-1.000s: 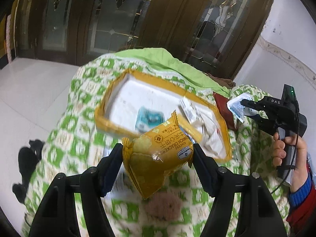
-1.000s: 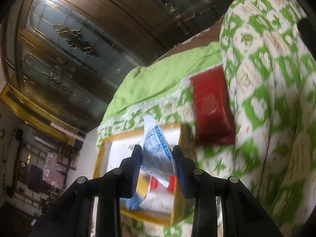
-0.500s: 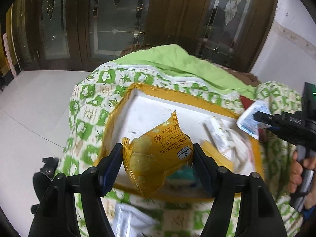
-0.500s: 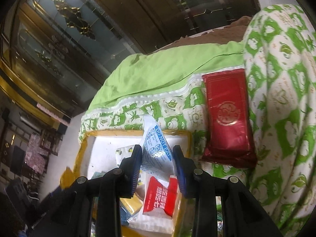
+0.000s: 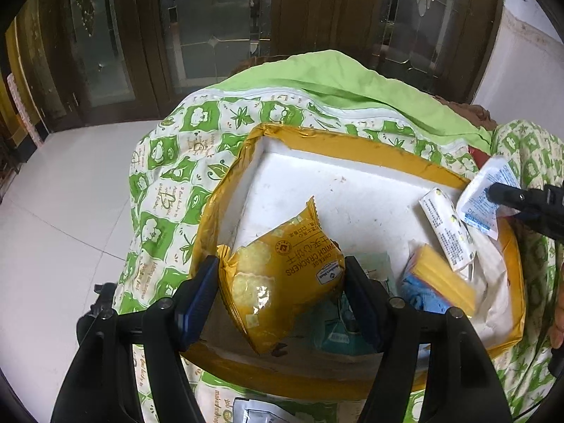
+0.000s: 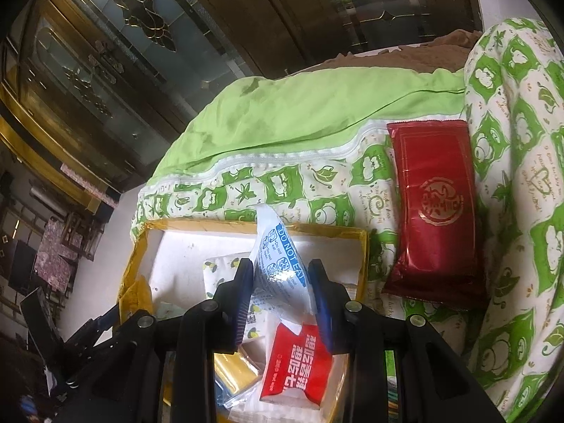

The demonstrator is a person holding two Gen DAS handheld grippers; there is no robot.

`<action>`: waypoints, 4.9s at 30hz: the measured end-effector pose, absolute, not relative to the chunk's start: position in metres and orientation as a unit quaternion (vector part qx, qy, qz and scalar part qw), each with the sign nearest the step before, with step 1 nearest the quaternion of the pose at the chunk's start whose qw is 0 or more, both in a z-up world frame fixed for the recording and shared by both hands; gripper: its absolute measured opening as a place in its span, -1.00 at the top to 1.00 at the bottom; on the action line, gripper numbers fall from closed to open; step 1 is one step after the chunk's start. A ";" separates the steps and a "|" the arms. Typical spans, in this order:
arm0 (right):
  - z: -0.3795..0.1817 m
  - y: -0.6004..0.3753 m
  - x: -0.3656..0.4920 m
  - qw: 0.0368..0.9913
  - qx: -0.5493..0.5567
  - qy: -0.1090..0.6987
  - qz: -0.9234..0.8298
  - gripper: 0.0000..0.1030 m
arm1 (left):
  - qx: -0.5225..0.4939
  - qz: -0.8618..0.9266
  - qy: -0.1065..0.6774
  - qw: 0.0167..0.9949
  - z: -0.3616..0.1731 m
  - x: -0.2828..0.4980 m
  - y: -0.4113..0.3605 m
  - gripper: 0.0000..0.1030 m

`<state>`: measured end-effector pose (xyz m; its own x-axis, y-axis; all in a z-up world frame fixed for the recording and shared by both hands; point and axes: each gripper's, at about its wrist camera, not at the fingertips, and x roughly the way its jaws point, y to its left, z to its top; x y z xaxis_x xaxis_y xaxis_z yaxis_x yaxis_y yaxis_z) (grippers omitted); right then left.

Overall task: Organize soft objects
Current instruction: 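Release the snack packet into the box with the left tool while the right tool releases the desiccant packet, then move the left tool to the silver foil packet while the right tool moves to the pink doll, then grasp the silver foil packet with the left tool while the right tool grasps the pink doll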

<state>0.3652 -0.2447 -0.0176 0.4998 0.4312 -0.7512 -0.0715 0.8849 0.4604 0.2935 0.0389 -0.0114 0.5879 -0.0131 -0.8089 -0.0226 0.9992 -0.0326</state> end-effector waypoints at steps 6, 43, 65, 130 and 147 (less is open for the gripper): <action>-0.026 -0.236 0.369 0.834 0.207 0.484 0.167 0.32 | -0.009 0.002 0.449 0.893 -0.014 0.290 0.034 -0.36; -0.013 -0.251 0.305 0.838 0.281 0.429 0.186 -0.69 | -0.042 -0.008 0.371 0.928 0.013 0.186 0.019 -0.92; -0.018 -0.257 0.235 0.824 0.297 0.441 0.198 -0.76 | -0.077 0.035 0.350 0.933 0.007 0.080 0.035 -0.99; -0.070 -0.098 0.159 0.798 -0.058 0.477 0.363 -0.57 | -0.043 -0.021 0.446 0.894 -0.040 0.163 0.056 -0.63; -0.069 -0.095 0.161 0.802 -0.057 0.476 0.356 -0.39 | -0.043 -0.033 0.458 0.887 -0.047 0.165 0.051 -0.37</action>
